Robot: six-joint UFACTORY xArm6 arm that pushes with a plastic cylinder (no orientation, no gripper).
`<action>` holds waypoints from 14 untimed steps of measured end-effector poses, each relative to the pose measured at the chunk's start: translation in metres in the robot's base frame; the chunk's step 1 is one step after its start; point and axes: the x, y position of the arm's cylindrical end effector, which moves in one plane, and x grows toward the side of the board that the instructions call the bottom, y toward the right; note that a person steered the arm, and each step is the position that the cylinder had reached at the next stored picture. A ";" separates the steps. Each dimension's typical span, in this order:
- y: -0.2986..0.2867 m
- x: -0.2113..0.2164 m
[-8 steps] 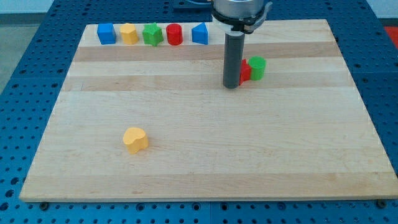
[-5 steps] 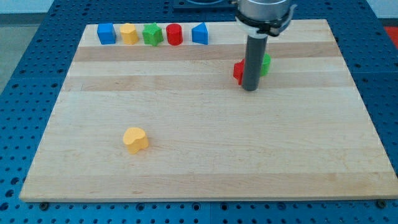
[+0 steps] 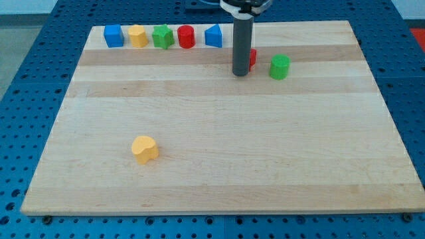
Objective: Move the red star towards right side of blue triangle
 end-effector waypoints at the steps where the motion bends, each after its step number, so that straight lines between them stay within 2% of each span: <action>1: 0.000 -0.018; 3: 0.002 -0.038; 5: 0.019 -0.029; 7: 0.034 -0.042; 14: 0.006 -0.063</action>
